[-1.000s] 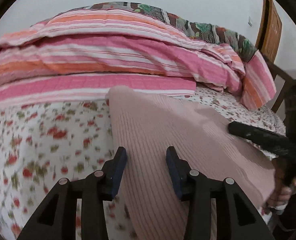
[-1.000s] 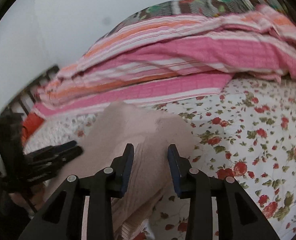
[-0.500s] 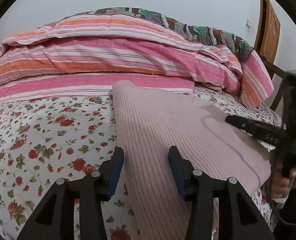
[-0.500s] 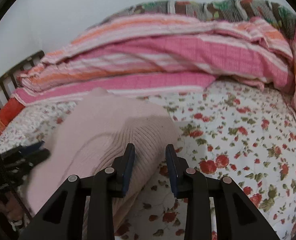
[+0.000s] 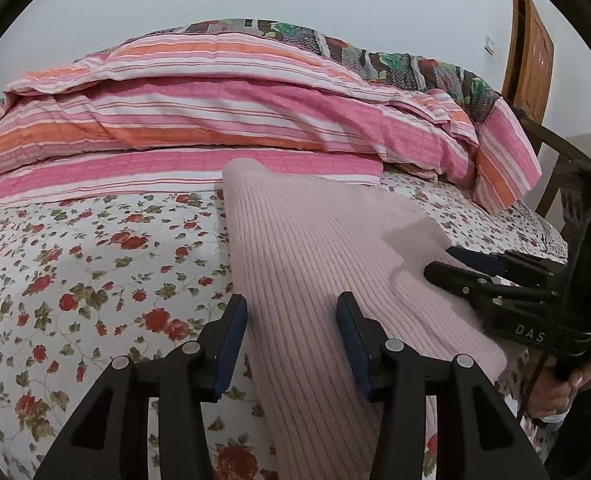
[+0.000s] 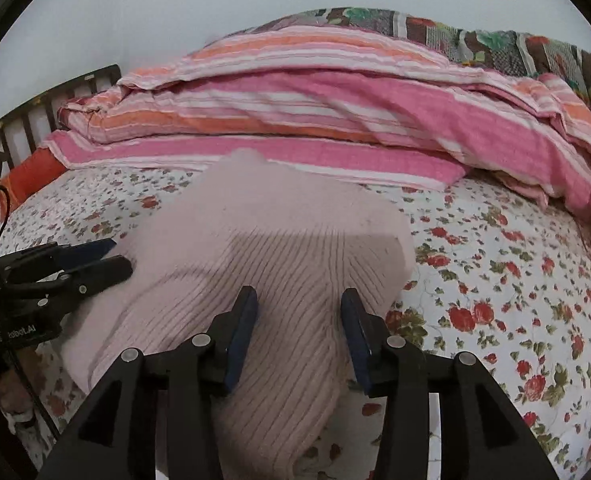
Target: Fold small clothes
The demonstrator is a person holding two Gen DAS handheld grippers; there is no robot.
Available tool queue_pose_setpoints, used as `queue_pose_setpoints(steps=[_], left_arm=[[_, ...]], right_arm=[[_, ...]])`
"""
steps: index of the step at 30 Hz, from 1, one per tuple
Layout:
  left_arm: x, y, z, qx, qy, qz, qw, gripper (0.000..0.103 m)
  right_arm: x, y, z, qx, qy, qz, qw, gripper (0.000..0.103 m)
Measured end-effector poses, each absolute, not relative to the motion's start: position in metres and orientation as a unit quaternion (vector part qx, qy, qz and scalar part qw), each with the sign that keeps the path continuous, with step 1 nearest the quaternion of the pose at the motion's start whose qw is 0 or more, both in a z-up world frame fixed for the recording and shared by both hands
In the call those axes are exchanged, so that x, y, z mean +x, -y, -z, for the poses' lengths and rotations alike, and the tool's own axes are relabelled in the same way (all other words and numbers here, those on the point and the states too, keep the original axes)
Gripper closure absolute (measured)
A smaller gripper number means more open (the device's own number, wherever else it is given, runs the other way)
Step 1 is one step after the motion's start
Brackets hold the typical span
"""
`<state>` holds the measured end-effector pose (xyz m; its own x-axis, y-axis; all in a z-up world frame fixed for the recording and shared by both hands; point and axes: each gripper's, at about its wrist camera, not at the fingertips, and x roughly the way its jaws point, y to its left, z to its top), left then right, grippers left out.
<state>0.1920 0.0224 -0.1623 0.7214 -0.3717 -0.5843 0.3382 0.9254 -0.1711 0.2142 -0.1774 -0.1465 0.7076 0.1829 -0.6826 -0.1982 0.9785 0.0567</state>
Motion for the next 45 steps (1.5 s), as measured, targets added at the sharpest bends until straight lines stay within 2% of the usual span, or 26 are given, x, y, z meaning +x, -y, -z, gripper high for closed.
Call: queue_pose_setpoints(steps=[10, 21, 45], left_arm=[[0.1865, -0.0241, 0.1636, -0.025, -0.320, 0.205, 0.925, 0.057], [0.1880, -0.0257, 0.1670, -0.026, -0.315, 0.196, 0.928, 0.048], [0.1834, -0.0213, 0.1667, -0.008, -0.304, 0.187, 0.934, 0.048]], right_arm=[[0.2118, 0.1798, 0.1510, -0.020, -0.366, -0.113, 0.923, 0.061], [0.2078, 0.1783, 0.1536, -0.025, -0.354, -0.110, 0.928, 0.060], [0.2071, 0.1794, 0.1538, -0.025, -0.353, -0.110, 0.929, 0.059]])
